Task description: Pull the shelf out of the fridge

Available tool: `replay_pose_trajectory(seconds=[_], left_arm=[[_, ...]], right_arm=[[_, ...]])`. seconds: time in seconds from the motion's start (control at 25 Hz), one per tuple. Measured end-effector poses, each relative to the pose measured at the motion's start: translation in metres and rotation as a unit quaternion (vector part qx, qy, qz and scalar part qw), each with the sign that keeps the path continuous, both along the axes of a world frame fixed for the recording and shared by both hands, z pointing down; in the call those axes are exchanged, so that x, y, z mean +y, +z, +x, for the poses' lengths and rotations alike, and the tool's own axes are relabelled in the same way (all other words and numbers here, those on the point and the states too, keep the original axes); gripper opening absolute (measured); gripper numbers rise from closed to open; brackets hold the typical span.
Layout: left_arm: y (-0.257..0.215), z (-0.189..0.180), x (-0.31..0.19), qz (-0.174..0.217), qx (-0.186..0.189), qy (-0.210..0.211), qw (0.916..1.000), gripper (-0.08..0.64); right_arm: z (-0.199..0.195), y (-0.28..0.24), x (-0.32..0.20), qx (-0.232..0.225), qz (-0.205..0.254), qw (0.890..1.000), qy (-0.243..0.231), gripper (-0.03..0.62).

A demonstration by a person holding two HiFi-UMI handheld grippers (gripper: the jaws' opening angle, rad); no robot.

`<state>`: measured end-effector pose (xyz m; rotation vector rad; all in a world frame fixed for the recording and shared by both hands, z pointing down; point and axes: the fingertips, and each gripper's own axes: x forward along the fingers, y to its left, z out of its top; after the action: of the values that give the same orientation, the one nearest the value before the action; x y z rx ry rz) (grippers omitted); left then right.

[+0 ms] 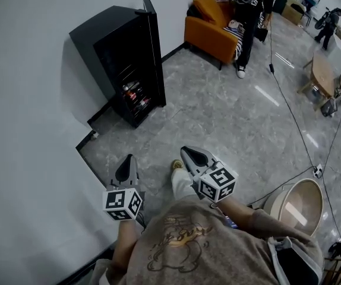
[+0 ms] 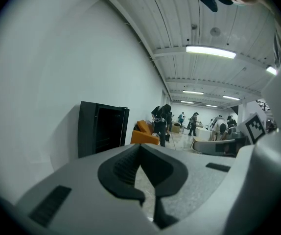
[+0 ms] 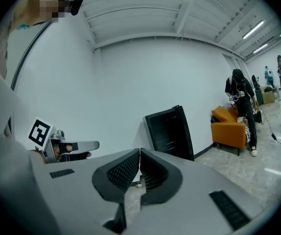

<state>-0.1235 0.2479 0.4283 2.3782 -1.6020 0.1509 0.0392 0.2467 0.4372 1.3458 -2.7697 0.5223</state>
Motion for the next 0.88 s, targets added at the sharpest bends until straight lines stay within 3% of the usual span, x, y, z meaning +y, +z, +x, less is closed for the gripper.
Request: replay_pose_trajectory(seconds=[0.88], left_arm=[[-0.023, 0.009, -0.182, -0.011, -0.009, -0.044, 0.9989, 0.006]], right_arm=[[0.008, -0.019, -0.2, -0.015, -0.021, 0.999, -0.047, 0.021]])
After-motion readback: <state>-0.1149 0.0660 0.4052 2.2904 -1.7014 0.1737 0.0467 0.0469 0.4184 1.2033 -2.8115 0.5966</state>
